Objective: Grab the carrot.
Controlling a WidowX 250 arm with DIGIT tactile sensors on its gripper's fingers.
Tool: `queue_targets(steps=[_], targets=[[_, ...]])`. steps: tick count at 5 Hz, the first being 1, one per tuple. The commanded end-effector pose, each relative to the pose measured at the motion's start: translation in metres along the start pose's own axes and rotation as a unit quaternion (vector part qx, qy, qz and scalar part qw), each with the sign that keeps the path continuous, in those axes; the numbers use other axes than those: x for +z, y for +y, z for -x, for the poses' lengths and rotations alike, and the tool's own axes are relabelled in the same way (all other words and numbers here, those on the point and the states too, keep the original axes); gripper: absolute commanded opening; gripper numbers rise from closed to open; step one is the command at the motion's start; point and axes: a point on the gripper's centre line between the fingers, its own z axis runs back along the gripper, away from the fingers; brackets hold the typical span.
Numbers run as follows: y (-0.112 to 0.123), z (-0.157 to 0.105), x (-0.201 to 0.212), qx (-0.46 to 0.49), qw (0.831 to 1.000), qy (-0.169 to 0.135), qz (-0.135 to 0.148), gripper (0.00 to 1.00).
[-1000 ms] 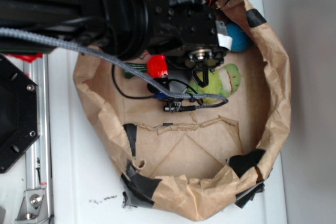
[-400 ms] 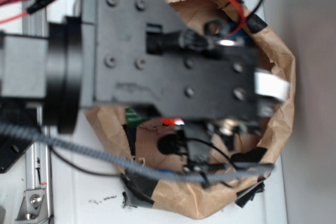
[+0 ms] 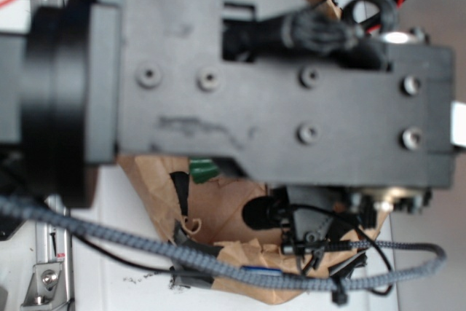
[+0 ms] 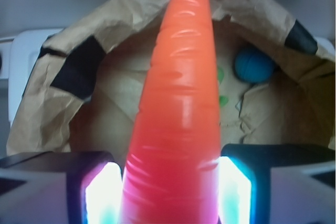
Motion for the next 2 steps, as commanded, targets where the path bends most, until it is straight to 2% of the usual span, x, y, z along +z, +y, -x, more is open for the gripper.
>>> queue_targets(steps=[1, 2], targets=[[0.0004, 0.0098, 0.003, -0.007, 1.0, -0.022, 0.001, 0.0], [0.0002, 0.0096, 0.0019, -0.006, 1.0, -0.022, 0.001, 0.0]])
